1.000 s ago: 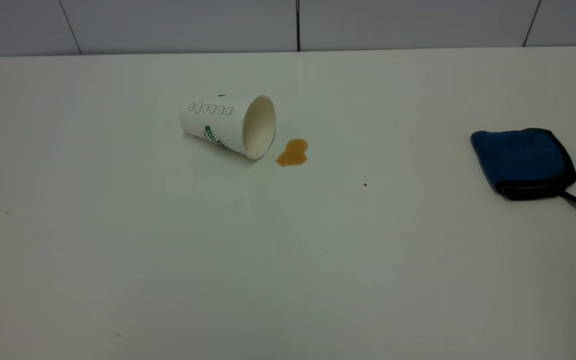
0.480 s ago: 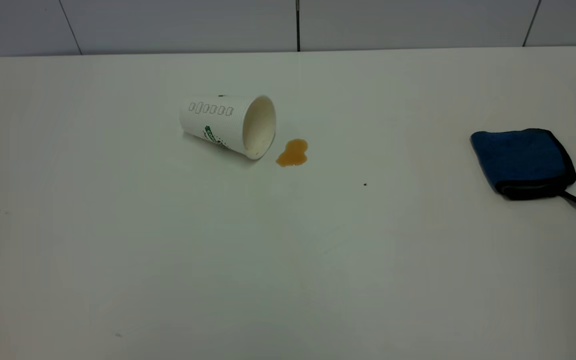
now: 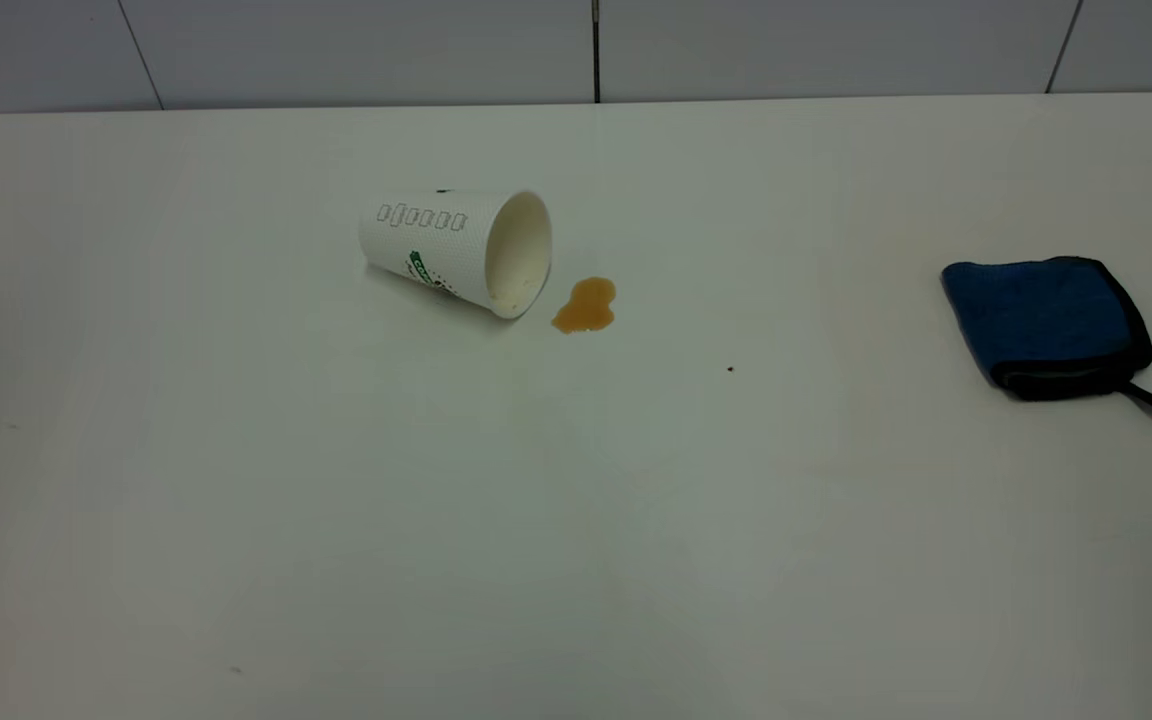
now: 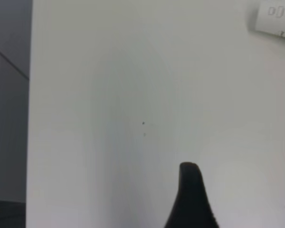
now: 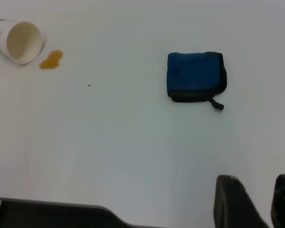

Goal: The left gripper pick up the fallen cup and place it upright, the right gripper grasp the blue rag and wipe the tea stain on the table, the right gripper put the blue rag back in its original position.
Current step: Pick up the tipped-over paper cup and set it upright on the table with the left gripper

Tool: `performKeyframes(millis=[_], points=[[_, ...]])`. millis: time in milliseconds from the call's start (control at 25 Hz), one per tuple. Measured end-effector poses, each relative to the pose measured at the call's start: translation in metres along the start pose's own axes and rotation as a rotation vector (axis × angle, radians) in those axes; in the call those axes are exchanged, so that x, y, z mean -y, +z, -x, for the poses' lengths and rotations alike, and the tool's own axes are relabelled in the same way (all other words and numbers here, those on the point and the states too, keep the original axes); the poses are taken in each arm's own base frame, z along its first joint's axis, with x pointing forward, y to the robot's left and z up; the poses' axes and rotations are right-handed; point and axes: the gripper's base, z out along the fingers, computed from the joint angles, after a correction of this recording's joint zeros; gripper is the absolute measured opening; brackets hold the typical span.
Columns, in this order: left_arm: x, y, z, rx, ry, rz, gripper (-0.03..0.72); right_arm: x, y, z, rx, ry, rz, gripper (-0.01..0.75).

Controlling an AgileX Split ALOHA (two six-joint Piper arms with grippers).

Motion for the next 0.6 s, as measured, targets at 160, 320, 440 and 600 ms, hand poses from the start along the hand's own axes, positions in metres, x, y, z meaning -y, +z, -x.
performKeyframes(millis=[160, 320, 440, 600], points=[[0.012, 0.038, 0.028, -0.021, 0.059, -0.086, 0.593, 0.000, 0.000, 0.000, 0.000, 0.000, 0.000, 0.240], [0.038, 0.078, 0.049, -0.060, 0.183, -0.157, 0.591, 0.000, 0.000, 0.000, 0.000, 0.000, 0.000, 0.240], [0.063, 0.109, 0.059, -0.099, 0.266, -0.192, 0.591, 0.000, 0.000, 0.000, 0.000, 0.000, 0.000, 0.240], [0.097, 0.153, 0.064, -0.169, 0.345, -0.204, 0.591, 0.000, 0.000, 0.000, 0.000, 0.000, 0.000, 0.240]])
